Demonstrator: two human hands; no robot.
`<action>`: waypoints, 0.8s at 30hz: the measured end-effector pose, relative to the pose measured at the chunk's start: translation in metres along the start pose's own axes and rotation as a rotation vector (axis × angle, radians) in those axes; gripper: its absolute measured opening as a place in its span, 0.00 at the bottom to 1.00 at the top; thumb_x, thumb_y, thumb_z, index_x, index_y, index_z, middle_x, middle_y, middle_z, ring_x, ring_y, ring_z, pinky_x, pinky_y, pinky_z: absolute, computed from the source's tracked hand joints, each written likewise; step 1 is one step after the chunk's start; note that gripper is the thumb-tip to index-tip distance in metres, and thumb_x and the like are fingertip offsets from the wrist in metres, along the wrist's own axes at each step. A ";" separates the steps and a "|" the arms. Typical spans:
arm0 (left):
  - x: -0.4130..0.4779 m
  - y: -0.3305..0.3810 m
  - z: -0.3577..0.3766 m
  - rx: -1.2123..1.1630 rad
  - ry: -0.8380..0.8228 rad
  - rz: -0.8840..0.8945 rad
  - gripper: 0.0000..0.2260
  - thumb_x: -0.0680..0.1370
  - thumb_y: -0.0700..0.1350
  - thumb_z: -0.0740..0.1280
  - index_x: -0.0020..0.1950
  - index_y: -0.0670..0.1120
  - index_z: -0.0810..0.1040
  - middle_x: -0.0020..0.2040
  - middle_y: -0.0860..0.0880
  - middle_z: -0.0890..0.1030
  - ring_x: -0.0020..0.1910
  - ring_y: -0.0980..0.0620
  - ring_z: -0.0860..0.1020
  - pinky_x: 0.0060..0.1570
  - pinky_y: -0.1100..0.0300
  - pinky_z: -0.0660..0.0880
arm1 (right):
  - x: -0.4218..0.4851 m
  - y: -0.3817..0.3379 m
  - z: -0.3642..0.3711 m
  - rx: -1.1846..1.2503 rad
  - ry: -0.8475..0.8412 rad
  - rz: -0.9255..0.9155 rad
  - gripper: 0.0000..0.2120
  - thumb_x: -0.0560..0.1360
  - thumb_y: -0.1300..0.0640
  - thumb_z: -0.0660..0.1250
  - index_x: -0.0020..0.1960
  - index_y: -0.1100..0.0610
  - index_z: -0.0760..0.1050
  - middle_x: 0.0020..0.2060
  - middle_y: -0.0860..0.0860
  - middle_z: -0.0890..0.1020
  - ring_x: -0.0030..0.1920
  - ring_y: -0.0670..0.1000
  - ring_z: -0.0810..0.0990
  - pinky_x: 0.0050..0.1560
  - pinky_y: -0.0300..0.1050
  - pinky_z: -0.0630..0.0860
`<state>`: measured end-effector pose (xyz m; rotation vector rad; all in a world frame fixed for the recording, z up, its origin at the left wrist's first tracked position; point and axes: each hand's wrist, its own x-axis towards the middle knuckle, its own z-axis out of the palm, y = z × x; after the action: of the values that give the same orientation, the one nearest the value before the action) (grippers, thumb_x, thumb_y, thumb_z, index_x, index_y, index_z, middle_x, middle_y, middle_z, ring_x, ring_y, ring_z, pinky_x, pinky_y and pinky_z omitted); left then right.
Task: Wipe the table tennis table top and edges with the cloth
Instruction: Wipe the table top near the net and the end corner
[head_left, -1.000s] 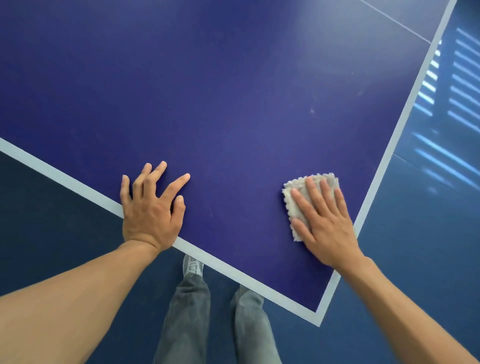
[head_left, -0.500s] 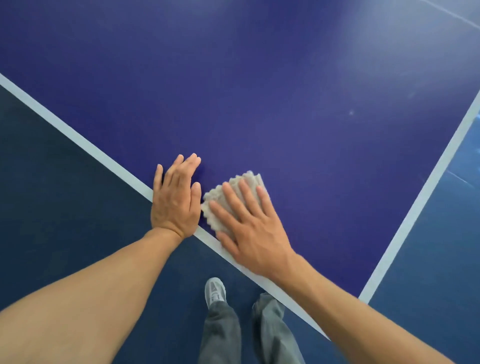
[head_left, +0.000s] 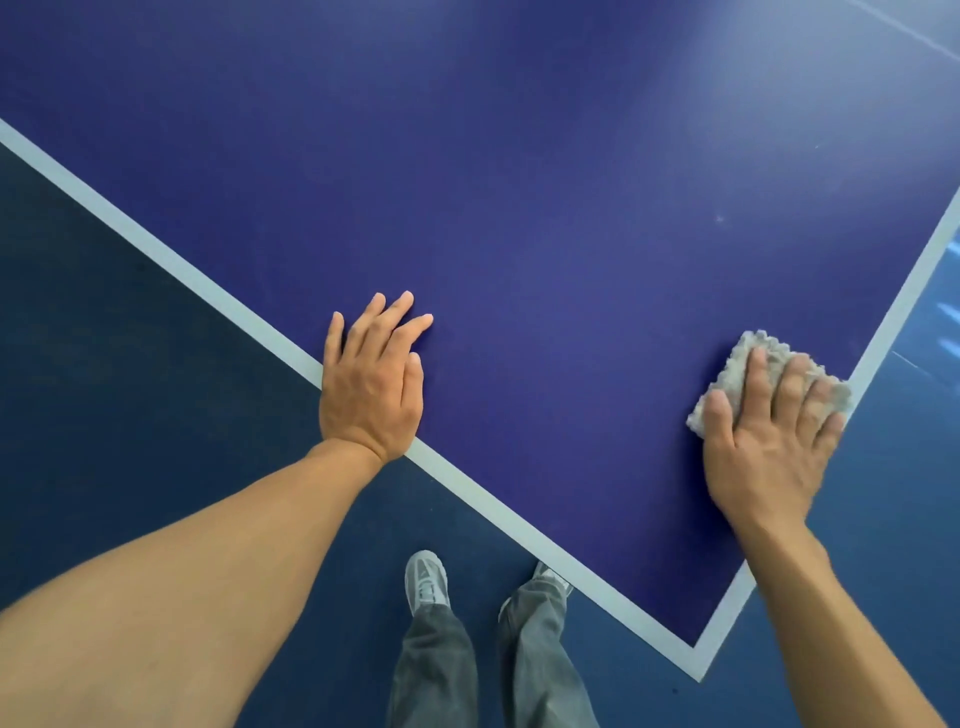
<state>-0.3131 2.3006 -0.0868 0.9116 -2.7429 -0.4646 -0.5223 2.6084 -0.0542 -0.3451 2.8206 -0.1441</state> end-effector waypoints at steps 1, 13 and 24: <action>0.000 0.000 0.000 -0.003 0.004 0.006 0.20 0.84 0.47 0.53 0.73 0.52 0.74 0.78 0.52 0.70 0.80 0.48 0.63 0.81 0.43 0.49 | 0.015 -0.014 -0.002 0.016 0.015 0.060 0.36 0.80 0.35 0.39 0.86 0.46 0.43 0.85 0.51 0.41 0.84 0.56 0.36 0.81 0.62 0.34; -0.031 -0.023 -0.048 -0.333 0.231 -0.305 0.18 0.82 0.45 0.59 0.70 0.44 0.75 0.70 0.46 0.76 0.71 0.44 0.71 0.74 0.37 0.62 | -0.117 -0.194 0.069 -0.039 -0.016 -0.423 0.33 0.84 0.39 0.46 0.86 0.50 0.49 0.85 0.58 0.47 0.84 0.62 0.41 0.82 0.64 0.40; -0.087 -0.095 -0.111 -0.229 0.180 -0.340 0.17 0.79 0.43 0.63 0.67 0.46 0.78 0.65 0.51 0.77 0.66 0.50 0.71 0.69 0.51 0.68 | -0.067 -0.428 0.085 -0.141 -0.055 -0.846 0.31 0.85 0.39 0.45 0.86 0.48 0.48 0.85 0.55 0.48 0.84 0.61 0.43 0.82 0.64 0.39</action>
<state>-0.1604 2.2559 -0.0267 1.2913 -2.3216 -0.7006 -0.3403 2.2062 -0.0598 -1.5163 2.4431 -0.1038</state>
